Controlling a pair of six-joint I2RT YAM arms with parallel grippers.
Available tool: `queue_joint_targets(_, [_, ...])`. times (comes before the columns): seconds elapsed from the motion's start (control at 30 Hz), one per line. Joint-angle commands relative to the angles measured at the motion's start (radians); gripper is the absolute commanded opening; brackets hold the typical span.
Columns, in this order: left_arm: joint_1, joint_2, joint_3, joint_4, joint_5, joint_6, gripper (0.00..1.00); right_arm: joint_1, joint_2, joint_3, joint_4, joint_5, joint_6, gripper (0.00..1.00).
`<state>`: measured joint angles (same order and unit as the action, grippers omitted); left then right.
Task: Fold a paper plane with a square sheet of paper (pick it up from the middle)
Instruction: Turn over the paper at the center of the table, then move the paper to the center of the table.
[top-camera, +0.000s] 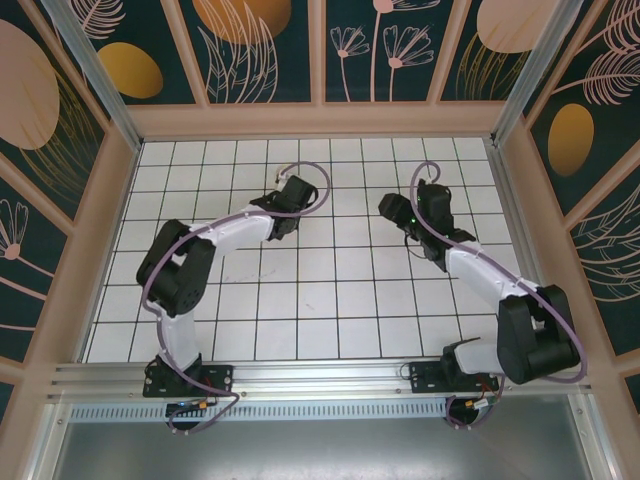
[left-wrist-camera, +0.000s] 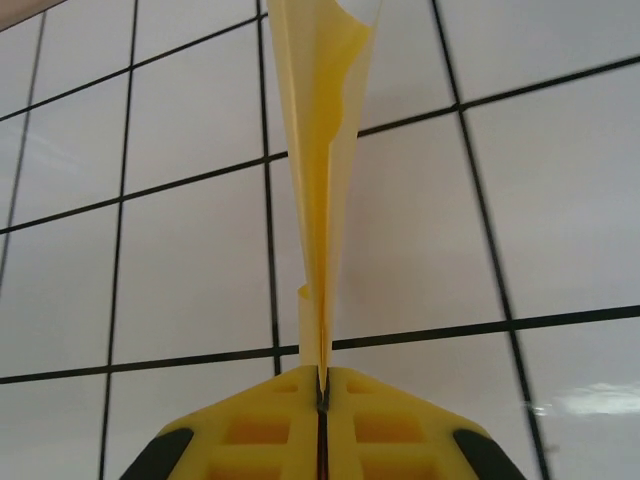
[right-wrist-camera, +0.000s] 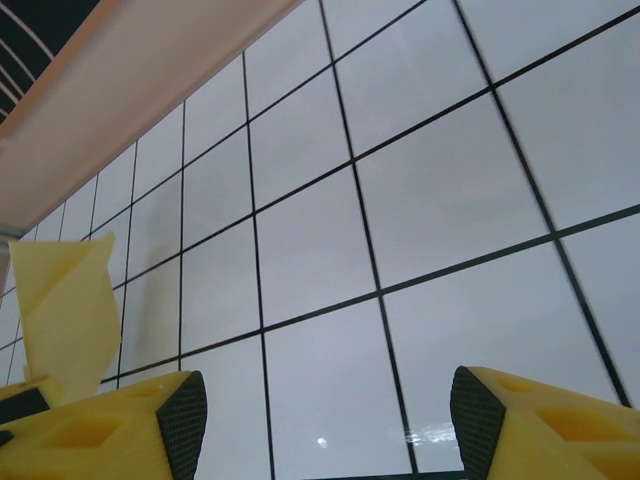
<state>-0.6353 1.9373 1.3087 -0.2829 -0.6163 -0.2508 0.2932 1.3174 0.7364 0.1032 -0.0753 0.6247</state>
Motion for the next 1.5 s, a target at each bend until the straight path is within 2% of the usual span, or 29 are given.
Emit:
queue_joint_targets(0.0, [-0.030, 0.065, 0.072, -0.070, -0.153, 0.050, 0.09, -0.021, -0.049, -0.026, -0.011, 0.056, 0.034, 0.67])
queue_joint_targets(0.17, [-0.060, 0.162, 0.127, -0.091, -0.160, 0.045, 0.10, -0.035, -0.052, -0.032, -0.017, 0.052, 0.045, 0.67])
queue_joint_targets(0.4, [-0.077, 0.213, 0.169, -0.110, -0.030, -0.018, 0.20, -0.047, -0.035, -0.019, -0.039, 0.061, 0.063, 0.67])
queue_joint_targets(0.57, [-0.078, 0.175, 0.185, -0.117, 0.072, -0.052, 0.38, -0.048, -0.019, -0.001, -0.056, 0.060, 0.059, 0.67])
queue_joint_targets(0.77, [-0.069, 0.011, 0.137, -0.022, 0.209, -0.082, 0.71, -0.033, 0.063, 0.062, -0.072, 0.010, 0.031, 0.66])
queue_joint_targets(0.83, [-0.056, -0.048, 0.100, 0.022, 0.245, -0.096, 0.78, -0.006, 0.098, 0.095, -0.075, 0.011, 0.023, 0.66])
queue_joint_targets(0.9, [-0.032, -0.111, 0.045, 0.072, 0.286, -0.124, 0.81, 0.031, 0.138, 0.130, -0.075, 0.019, 0.021, 0.65])
queue_joint_targets(1.07, [0.100, -0.274, -0.136, 0.206, 0.431, -0.241, 0.84, 0.172, 0.295, 0.273, -0.064, 0.008, 0.030, 0.63])
queue_joint_targets(1.13, [0.147, -0.320, -0.206, 0.250, 0.447, -0.278, 0.86, 0.232, 0.375, 0.355, -0.062, -0.016, 0.039, 0.60])
queue_joint_targets(1.27, [0.236, -0.381, -0.327, 0.298, 0.480, -0.338, 0.92, 0.347, 0.543, 0.547, -0.085, -0.036, 0.043, 0.54])
queue_joint_targets(1.47, [0.355, -0.415, -0.481, 0.389, 0.602, -0.428, 0.95, 0.435, 0.761, 0.809, -0.146, -0.084, 0.055, 0.44])
